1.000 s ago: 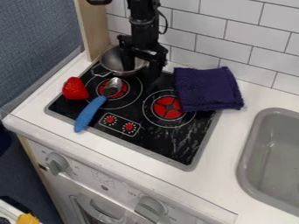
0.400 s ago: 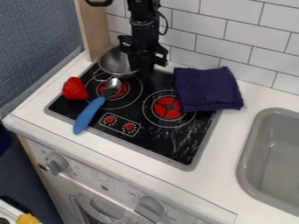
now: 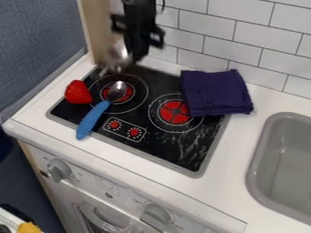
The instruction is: Move the pot to bottom right of the burner
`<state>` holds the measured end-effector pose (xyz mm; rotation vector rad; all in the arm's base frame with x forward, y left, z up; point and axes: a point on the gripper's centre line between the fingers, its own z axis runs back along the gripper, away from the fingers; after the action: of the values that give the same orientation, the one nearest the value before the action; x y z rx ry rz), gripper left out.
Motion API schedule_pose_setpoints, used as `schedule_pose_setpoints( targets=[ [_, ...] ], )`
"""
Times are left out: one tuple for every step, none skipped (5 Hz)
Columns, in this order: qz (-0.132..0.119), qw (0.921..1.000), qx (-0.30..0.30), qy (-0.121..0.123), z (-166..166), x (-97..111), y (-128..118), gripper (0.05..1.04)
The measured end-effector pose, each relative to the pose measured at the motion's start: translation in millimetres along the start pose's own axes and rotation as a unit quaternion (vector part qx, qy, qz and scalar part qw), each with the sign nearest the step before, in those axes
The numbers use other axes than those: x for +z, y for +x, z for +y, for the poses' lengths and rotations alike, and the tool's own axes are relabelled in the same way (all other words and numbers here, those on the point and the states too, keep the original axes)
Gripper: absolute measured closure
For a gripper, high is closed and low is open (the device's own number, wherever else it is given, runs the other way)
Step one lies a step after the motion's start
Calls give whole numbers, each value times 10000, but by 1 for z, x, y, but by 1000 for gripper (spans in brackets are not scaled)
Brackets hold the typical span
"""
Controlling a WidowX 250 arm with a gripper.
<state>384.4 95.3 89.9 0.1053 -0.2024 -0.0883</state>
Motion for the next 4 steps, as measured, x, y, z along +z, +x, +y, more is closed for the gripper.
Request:
schedule_pose_setpoints(
  targets=[
    [-319,9994,-109,5,-16,40,-3,1011],
    [-345,9979,-499,-203,-68,57,-15,1012],
    [-63,9974,-540,-471,-102,44,-37,1012],
    [189,9954,-773,-528,-142,33,-55,1012]
  ],
)
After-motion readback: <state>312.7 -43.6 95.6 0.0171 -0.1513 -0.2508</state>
